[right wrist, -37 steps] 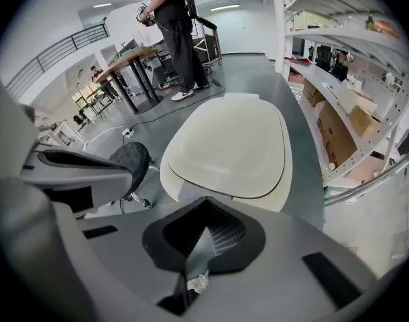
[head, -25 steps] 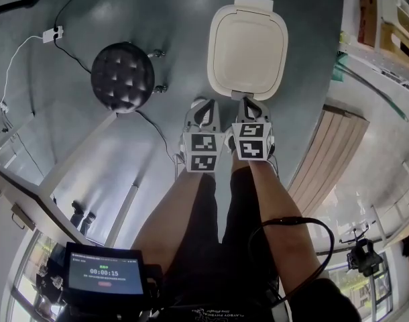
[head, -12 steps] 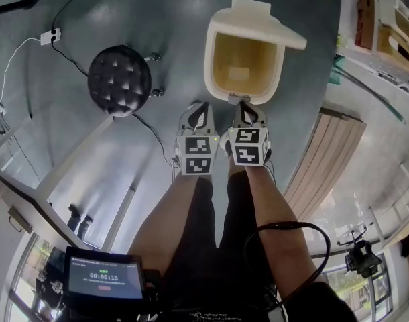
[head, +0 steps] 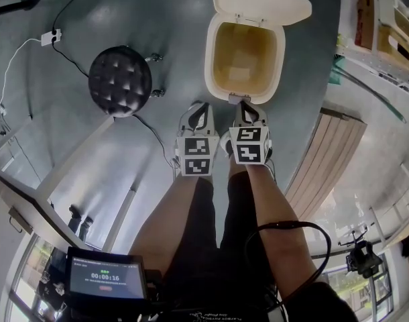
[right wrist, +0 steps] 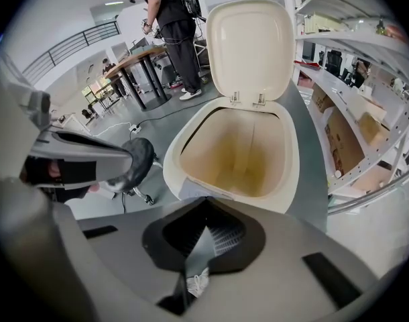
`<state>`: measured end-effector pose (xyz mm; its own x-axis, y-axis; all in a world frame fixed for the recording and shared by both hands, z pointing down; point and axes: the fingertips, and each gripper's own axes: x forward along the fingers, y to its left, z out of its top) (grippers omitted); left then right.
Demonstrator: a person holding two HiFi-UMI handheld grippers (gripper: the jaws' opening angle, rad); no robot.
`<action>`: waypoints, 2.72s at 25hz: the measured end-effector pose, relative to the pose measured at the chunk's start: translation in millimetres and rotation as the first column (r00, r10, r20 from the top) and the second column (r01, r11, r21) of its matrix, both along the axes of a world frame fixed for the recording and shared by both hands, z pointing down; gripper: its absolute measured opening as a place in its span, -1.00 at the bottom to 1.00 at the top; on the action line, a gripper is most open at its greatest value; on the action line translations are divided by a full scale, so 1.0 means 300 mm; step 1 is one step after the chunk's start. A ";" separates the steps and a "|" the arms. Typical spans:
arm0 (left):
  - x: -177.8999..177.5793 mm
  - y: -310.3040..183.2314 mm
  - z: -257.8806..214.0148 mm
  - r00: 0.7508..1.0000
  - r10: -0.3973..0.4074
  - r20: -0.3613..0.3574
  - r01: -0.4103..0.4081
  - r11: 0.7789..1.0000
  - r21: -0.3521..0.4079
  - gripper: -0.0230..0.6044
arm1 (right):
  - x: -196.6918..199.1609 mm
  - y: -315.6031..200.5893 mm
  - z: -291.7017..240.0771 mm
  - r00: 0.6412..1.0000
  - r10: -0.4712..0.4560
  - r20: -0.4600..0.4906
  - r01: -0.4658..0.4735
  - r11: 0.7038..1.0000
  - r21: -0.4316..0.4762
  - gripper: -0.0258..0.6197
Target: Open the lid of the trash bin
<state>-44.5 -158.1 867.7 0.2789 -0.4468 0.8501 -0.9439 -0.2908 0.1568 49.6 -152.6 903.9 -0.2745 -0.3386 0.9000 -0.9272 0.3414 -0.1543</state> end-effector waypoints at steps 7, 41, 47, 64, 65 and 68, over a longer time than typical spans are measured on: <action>-0.006 0.006 -0.012 1.000 -0.003 -0.009 0.003 1.000 0.013 -0.94 | -0.008 -0.003 -0.006 1.000 0.001 -0.010 -0.001 1.000 0.017 -0.92; 0.006 -0.007 -0.076 0.998 0.042 -0.040 -0.041 0.999 0.037 -0.94 | 0.000 -0.004 -0.021 0.997 0.012 0.072 -0.013 1.000 0.005 -0.92; 0.019 -0.007 -0.151 0.991 0.131 0.006 -0.131 0.988 0.086 -0.94 | -0.002 -0.005 -0.120 0.998 -0.002 0.058 -0.001 0.999 0.050 -0.92; -0.024 -0.117 -0.526 0.994 0.107 -0.001 -0.105 0.974 0.202 -0.94 | -0.035 -0.065 -0.588 0.998 -0.042 0.055 0.026 0.963 0.269 -0.92; -0.025 -0.125 -0.556 0.995 0.097 -0.003 -0.094 0.973 0.211 -0.94 | -0.030 -0.067 -0.619 0.997 -0.034 0.063 0.015 0.960 0.281 -0.92; -0.009 -0.150 -0.650 0.996 0.083 -0.017 -0.077 0.967 0.245 -0.94 | -0.008 -0.086 -0.723 0.996 0.003 0.088 -0.031 0.944 0.328 -0.92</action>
<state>-47.3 -203.3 672.7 0.3431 -0.6149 0.7101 -0.9125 -0.3976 0.0966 47.3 -178.3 687.1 -0.3365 -0.6170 0.7114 -0.9216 0.3709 -0.1143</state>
